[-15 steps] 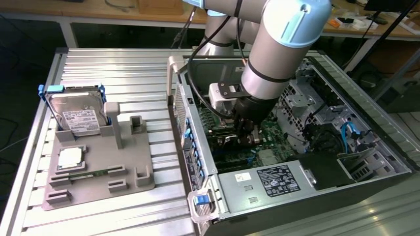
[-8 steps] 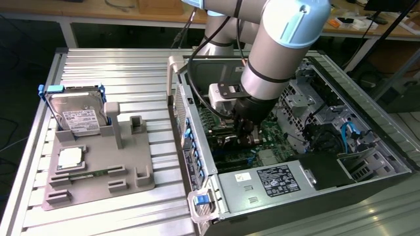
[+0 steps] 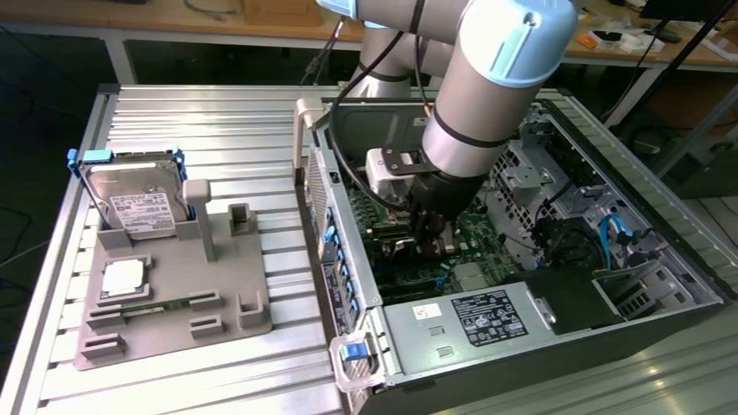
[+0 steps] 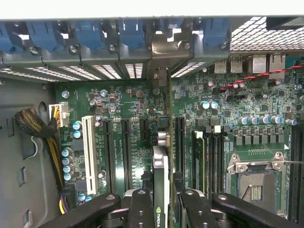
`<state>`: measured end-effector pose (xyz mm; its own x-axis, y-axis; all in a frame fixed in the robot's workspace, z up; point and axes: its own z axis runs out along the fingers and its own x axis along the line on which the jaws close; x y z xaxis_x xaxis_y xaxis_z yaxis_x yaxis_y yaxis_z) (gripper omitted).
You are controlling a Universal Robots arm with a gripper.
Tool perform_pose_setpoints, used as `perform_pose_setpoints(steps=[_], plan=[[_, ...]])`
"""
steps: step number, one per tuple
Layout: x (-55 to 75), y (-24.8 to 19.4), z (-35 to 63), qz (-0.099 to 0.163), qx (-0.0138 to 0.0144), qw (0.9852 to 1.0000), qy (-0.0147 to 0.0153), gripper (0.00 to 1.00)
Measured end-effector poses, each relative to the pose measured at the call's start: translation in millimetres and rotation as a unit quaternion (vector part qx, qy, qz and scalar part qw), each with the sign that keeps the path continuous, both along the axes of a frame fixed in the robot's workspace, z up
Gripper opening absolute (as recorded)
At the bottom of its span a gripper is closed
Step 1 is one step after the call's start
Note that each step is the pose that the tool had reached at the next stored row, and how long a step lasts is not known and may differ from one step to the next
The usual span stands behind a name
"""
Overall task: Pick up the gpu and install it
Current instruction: 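Insert the gpu into the slot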
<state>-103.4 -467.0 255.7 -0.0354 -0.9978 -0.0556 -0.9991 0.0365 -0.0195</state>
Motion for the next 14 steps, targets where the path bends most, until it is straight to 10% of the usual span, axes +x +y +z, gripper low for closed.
perform_pose_setpoints(steps=[14], plan=[[0.1,0.1,-1.1,0.0,0.0005,1.0,-0.0003,0.27]])
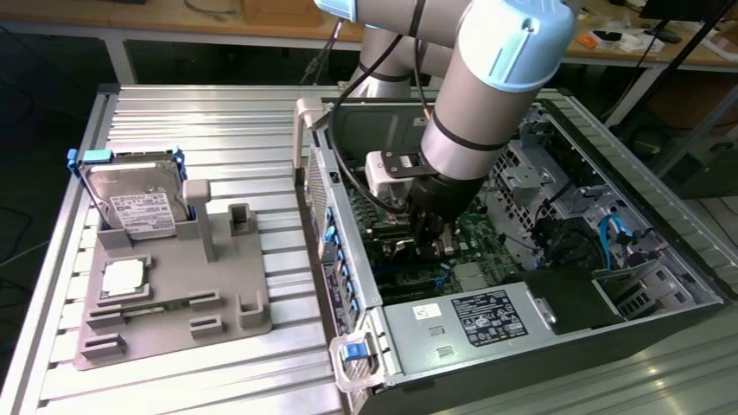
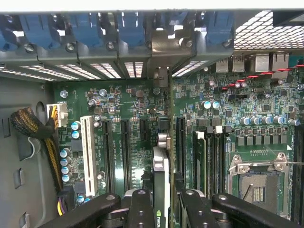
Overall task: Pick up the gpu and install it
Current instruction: 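Insert the gpu into the slot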
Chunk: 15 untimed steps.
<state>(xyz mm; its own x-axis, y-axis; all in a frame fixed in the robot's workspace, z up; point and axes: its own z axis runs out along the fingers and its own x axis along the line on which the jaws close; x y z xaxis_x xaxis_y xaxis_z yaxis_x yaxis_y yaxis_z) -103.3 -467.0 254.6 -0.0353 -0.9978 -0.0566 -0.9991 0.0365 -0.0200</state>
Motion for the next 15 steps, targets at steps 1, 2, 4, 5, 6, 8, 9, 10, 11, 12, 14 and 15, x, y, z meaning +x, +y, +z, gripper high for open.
perform_pose_setpoints(steps=[1,2,4,5,6,8,9,10,11,12,14,15], plan=[[0.0,0.3,1.5,0.0,0.0007,1.0,-0.0003,0.27],[0.0,0.4,3.4,0.0,0.0007,1.0,-0.0003,0.27],[0.0,0.3,5.2,0.0,-0.0002,1.0,0.0001,0.27],[0.0,0.3,5.2,0.0,-0.0002,1.0,0.0001,0.27],[0.0,0.2,5.2,0.0,-0.0003,1.0,0.0001,0.27],[0.0,0.3,5.2,0.0,-0.0002,1.0,0.0001,0.27],[0.0,0.2,5.2,0.0,-0.0002,1.0,0.0,0.27],[0.0,0.1,5.3,0.0,-0.0003,1.0,0.0,0.27],[-0.1,0.0,5.3,0.0,-0.0003,1.0,0.0,0.27],[0.0,0.0,5.3,0.0,-0.0003,1.0,0.0,0.27],[0.0,0.0,5.4,0.0,-0.0003,1.0,-0.0001,0.27],[0.0,0.0,5.3,0.0,-0.0003,1.0,-0.0001,0.27]])
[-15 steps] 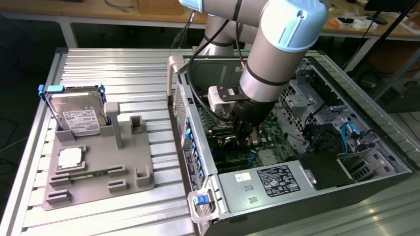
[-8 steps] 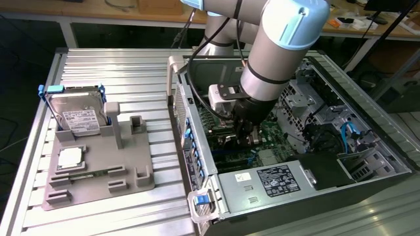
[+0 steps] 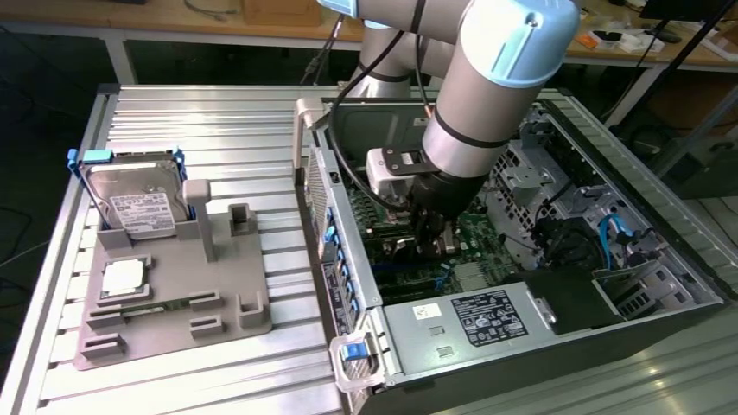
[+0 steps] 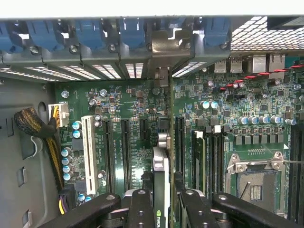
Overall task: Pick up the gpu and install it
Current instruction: 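Insert the gpu into the slot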
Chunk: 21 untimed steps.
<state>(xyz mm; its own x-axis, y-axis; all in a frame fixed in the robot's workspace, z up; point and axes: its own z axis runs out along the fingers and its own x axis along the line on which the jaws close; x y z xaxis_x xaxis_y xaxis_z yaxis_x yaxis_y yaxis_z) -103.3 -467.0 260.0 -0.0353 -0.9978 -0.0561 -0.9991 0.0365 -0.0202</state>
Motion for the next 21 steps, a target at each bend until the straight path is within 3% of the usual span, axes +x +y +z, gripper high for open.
perform_pose_setpoints(steps=[21], plan=[[-0.8,-0.9,-2.9,0.0,-0.0002,1.0,0.0,0.27]])
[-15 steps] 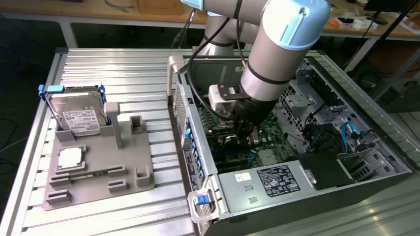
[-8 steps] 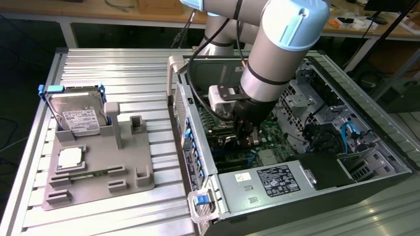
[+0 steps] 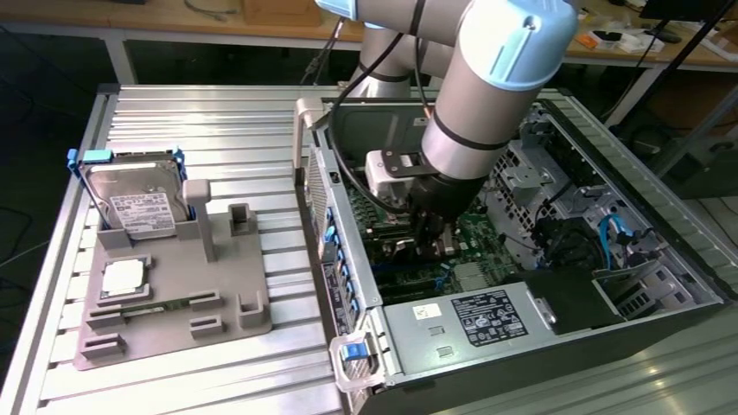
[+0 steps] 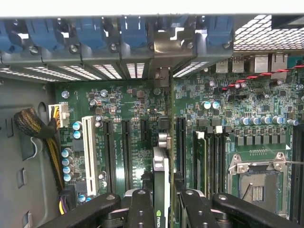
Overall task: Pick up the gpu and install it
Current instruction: 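Insert the gpu into the slot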
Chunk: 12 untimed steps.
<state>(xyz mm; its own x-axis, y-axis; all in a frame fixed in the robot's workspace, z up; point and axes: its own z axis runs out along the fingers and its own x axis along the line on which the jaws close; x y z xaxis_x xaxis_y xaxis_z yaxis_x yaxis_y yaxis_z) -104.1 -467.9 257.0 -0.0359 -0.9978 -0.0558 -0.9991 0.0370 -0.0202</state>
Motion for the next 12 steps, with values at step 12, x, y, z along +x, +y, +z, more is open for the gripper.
perform_pose_setpoints(steps=[12], plan=[[-0.6,0.3,6.6,0.0,0.0001,1.0,0.0,0.27]])
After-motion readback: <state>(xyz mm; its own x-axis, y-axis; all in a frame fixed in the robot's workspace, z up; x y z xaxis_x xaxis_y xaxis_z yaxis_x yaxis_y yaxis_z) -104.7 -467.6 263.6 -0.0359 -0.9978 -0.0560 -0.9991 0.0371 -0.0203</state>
